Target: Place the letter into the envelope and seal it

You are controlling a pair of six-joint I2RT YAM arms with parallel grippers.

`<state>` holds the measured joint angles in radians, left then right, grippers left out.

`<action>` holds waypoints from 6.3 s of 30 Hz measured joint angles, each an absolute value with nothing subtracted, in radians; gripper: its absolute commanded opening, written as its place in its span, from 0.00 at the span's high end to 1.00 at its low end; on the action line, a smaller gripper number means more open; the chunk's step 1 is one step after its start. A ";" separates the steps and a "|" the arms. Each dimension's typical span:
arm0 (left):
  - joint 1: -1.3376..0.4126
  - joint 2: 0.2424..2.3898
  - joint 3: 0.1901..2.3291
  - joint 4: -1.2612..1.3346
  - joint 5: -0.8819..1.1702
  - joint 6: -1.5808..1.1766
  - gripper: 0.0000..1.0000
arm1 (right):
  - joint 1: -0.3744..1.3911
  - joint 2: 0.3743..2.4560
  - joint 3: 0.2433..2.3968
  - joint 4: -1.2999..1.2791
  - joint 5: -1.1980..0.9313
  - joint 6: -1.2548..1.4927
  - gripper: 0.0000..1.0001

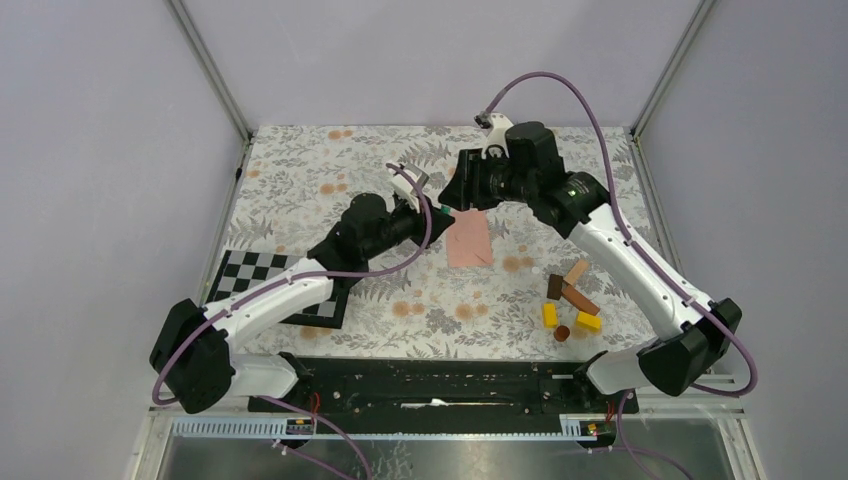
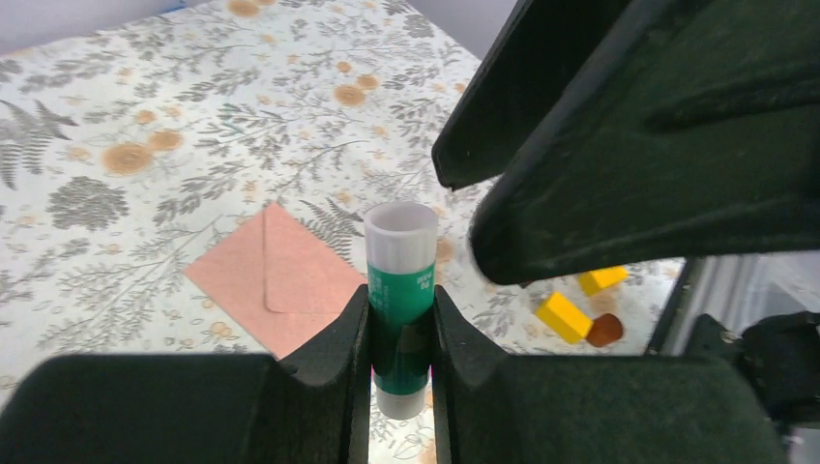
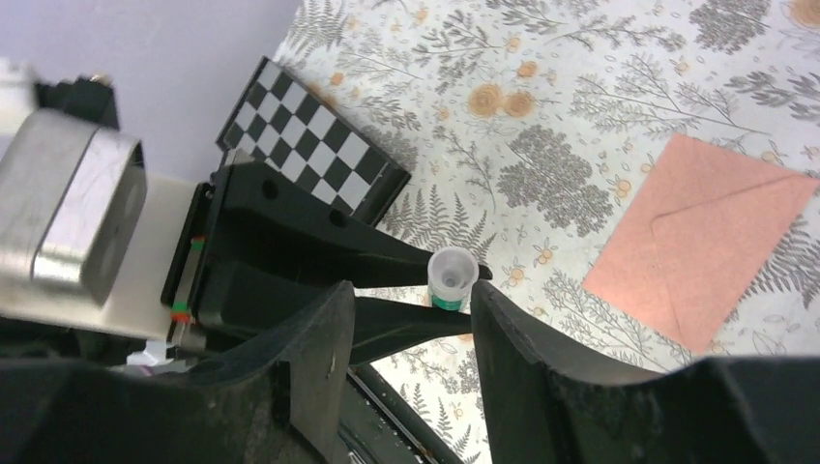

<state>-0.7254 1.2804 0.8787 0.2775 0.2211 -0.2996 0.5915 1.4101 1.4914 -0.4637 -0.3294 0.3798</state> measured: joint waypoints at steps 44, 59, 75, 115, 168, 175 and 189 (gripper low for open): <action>-0.656 1.280 0.880 0.331 0.497 -0.399 1.00 | 0.524 1.450 1.466 -0.427 -0.619 0.215 0.83; -0.636 1.295 0.863 0.436 0.550 -0.566 1.00 | 0.521 1.381 1.461 -0.405 -0.644 0.234 0.21; -0.533 1.289 0.748 0.295 0.113 -0.884 1.00 | 0.479 1.277 1.180 -0.553 0.144 0.428 0.38; -0.484 1.234 0.743 0.238 0.038 -1.030 1.00 | 0.325 1.548 0.844 -0.370 0.222 0.495 0.63; -0.625 1.433 0.957 0.792 0.036 -1.948 1.00 | 0.465 1.156 0.982 0.551 -0.340 0.834 0.84; -0.643 1.442 0.972 0.831 0.036 -1.970 1.00 | 0.465 1.189 0.982 0.638 -0.388 0.883 0.85; -0.643 1.454 0.972 0.867 0.037 -1.998 1.00 | 0.466 1.219 0.982 0.711 -0.422 0.944 0.85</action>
